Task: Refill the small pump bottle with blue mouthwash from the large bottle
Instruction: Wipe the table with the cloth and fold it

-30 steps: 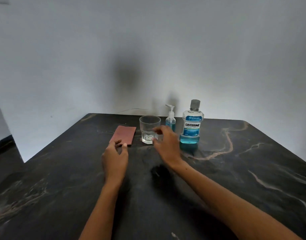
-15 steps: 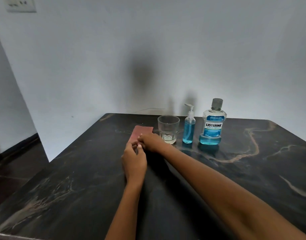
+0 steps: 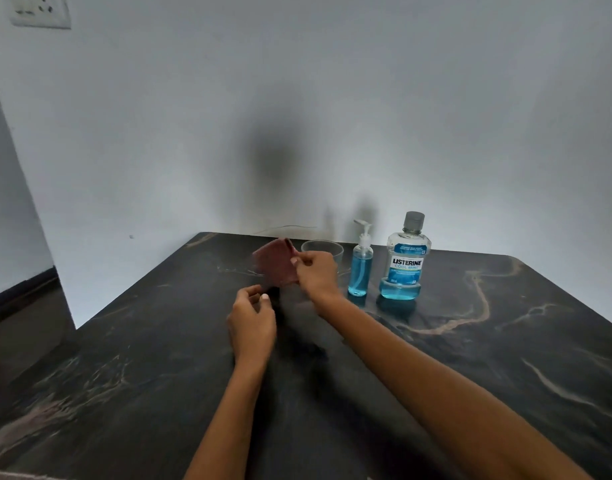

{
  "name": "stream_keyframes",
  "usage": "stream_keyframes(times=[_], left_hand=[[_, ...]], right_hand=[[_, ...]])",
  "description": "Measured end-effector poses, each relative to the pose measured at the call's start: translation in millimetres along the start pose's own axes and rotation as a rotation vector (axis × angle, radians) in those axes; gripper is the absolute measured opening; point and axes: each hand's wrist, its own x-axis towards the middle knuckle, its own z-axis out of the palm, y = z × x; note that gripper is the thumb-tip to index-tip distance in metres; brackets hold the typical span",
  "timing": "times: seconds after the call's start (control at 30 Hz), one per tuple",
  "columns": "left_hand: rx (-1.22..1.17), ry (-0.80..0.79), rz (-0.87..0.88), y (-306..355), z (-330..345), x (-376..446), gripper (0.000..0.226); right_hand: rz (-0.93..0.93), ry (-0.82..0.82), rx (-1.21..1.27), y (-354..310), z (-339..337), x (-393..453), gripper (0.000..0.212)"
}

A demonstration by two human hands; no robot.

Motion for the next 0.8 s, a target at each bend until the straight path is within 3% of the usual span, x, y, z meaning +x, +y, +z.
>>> stream_keyframes(times=[0.1, 0.2, 0.3, 0.37, 0.47, 0.53, 0.57, 0.67, 0.73, 0.8], left_hand=[[0.061, -0.155, 0.049, 5.7, -10.4, -6.3, 0.027], [0.376, -0.406, 0.237, 3.8, -30.1, -24.1, 0.029], [0.639, -0.502, 0.375, -6.6, -49.5, -48.2, 0.039], [0.727, -0.543, 0.416, -13.5, -57.4, -59.8, 0.043], [0.801, -0.580, 0.466, -21.2, -60.3, -68.8, 0.047], [0.834, -0.573, 0.486, -24.6, -59.6, -72.8, 0.048], [0.846, -0.570, 0.493, -25.9, -58.8, -74.0, 0.049], [0.844, -0.562, 0.500, -28.0, -57.8, -75.7, 0.049], [0.843, -0.565, 0.507, -28.0, -58.3, -75.8, 0.049], [0.845, -0.566, 0.510, -27.5, -59.0, -75.8, 0.049]], right_hand=[[0.080, -0.044, 0.158, -1.2, -57.8, -18.7, 0.021], [-0.065, -0.014, 0.093, 2.8, -125.6, -50.8, 0.014], [-0.371, 0.051, -0.306, 7.7, -184.1, -93.7, 0.015], [-0.481, -0.052, -0.633, 19.7, -206.6, -120.2, 0.018], [-0.293, -0.414, -0.980, 36.6, -217.2, -149.5, 0.029], [-0.087, -0.666, -0.986, 37.5, -218.9, -156.8, 0.040], [0.009, -0.710, -0.908, 34.6, -216.1, -157.7, 0.041], [0.163, -0.619, -0.695, 33.5, -191.0, -158.6, 0.044], [0.187, -0.584, -0.737, 42.3, -166.3, -156.6, 0.065], [0.177, -0.527, -0.801, 49.1, -146.9, -146.7, 0.072]])
